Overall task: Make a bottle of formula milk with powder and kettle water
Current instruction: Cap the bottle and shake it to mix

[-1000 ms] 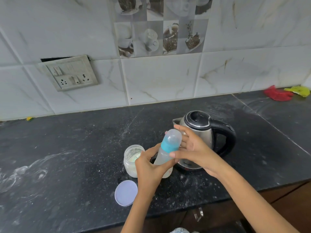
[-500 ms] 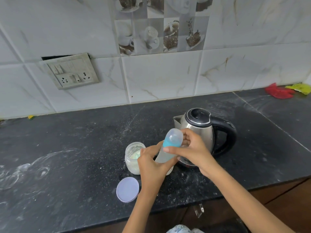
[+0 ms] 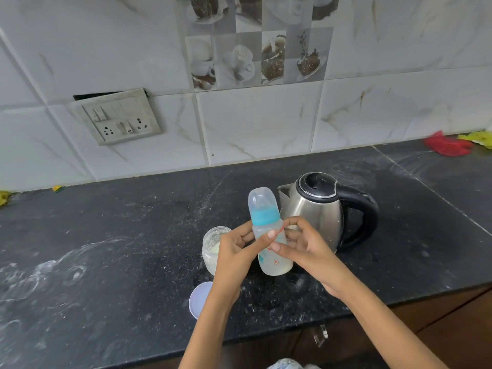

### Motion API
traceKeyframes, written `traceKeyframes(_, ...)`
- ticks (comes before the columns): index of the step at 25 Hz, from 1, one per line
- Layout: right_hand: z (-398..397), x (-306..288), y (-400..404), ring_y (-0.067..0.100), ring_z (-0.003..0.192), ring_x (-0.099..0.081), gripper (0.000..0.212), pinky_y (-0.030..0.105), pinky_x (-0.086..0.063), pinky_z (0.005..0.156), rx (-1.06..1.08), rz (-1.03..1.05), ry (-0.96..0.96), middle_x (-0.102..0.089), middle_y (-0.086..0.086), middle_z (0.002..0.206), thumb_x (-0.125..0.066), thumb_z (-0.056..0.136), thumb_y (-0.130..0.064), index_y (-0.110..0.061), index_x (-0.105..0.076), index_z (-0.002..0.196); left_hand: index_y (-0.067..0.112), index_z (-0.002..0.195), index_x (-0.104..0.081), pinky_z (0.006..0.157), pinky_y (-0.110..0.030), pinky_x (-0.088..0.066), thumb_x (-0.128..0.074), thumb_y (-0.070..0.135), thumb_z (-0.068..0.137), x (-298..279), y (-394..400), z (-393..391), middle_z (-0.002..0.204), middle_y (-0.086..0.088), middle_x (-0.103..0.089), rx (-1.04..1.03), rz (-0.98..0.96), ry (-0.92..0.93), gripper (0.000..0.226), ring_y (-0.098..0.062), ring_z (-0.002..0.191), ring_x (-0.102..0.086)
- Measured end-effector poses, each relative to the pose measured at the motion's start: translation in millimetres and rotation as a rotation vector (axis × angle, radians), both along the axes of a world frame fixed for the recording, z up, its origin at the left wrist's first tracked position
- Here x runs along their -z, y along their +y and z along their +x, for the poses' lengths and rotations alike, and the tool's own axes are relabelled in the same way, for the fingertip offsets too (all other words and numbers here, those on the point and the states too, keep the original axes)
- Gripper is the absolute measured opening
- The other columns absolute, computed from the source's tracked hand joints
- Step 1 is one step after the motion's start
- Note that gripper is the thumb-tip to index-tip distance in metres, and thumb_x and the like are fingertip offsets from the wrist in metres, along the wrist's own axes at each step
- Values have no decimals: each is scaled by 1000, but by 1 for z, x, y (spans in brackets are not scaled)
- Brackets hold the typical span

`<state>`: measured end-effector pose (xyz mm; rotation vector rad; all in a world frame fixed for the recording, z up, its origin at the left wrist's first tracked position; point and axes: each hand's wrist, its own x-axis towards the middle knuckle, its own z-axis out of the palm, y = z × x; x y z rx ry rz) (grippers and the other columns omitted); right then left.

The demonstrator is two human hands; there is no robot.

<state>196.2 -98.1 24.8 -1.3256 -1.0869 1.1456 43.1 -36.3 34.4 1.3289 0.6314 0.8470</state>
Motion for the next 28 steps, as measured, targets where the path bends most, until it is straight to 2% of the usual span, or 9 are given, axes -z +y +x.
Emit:
traceKeyframes(3, -2, 0, 2, 16, 106, -68, 55, 28, -55, 87, 55, 79, 55, -70, 6, 117, -74, 72, -20, -9, -45, 118, 14, 116, -64, 85, -23, -53, -70, 24, 81, -8, 2, 0, 108, -3, -73, 10, 25, 36, 37, -16, 104, -67)
traceKeyframes(7, -4, 1, -1, 16, 107, -67, 57, 35, -55, 91, 114, 168, -127, -67, 5, 117, -78, 70, -28, -14, -45, 115, 23, 118, -51, 77, -19, -54, -84, 51, 54, -18, 3, 6, 93, 5, -71, -350, 237, 176, 78, -4, 89, -67)
traceKeyframes(10, -6, 2, -2, 13, 104, -68, 55, 28, -57, 85, 171, 211, -205, -69, 3, 112, -79, 70, -27, -14, -48, 114, 22, 109, -55, 76, -25, -54, -84, 39, 65, -21, 4, 9, 89, 4, -73, -357, 336, 192, 56, -6, 87, -68)
traceKeyframes(13, -3, -3, -4, 24, 102, -69, 52, 31, -59, 81, 13, 103, 288, -73, 10, 108, -78, 68, -22, -11, -56, 114, 10, 116, -58, 82, -34, -53, -73, 26, 76, -19, 20, 0, 103, -10, -72, -10, 82, -16, 45, -23, 96, -68)
traceKeyframes(15, -2, -6, -4, 23, 98, -70, 51, 31, -59, 78, -51, 36, 410, -74, 10, 106, -78, 67, -20, -11, -58, 113, 8, 123, -56, 91, -36, -50, -66, 28, 81, -20, 29, -7, 111, -15, -69, 160, 21, -34, 47, -26, 103, -65)
traceKeyframes(18, -5, -8, -4, 10, 94, -71, 42, 20, -56, 73, 77, 92, 96, -73, 5, 107, -74, 75, -15, -14, -52, 111, 19, 131, -49, 92, -28, -51, -60, 19, 91, -20, 26, -11, 111, -10, -71, 109, 104, 46, 42, -21, 108, -65)
traceKeyframes(20, -6, -5, -5, 3, 100, -67, 51, 17, -55, 79, 187, 170, -295, -69, -2, 113, -77, 73, -32, -18, -49, 112, 24, 130, -48, 81, -25, -56, -66, 18, 84, -19, 16, -4, 106, -2, -72, -55, 202, 98, 50, -15, 101, -68)
traceKeyframes(22, -7, -1, -8, 1, 103, -66, 57, 17, -55, 81, 196, 222, -471, -67, -7, 113, -76, 70, -43, -20, -47, 113, 24, 124, -49, 79, -32, -58, -74, 19, 78, -15, 7, 7, 106, 7, -70, -179, 315, 135, 53, -12, 97, -68)
traceKeyframes(28, -8, -4, -16, 19, 92, -72, 55, 27, -57, 76, 4, 71, 226, -76, 11, 97, -79, 71, -3, -7, -45, 114, 20, 130, -48, 92, -48, -52, -67, 10, 83, -19, 20, -1, 115, -21, -65, 176, 87, -40, 51, -40, 105, -62)
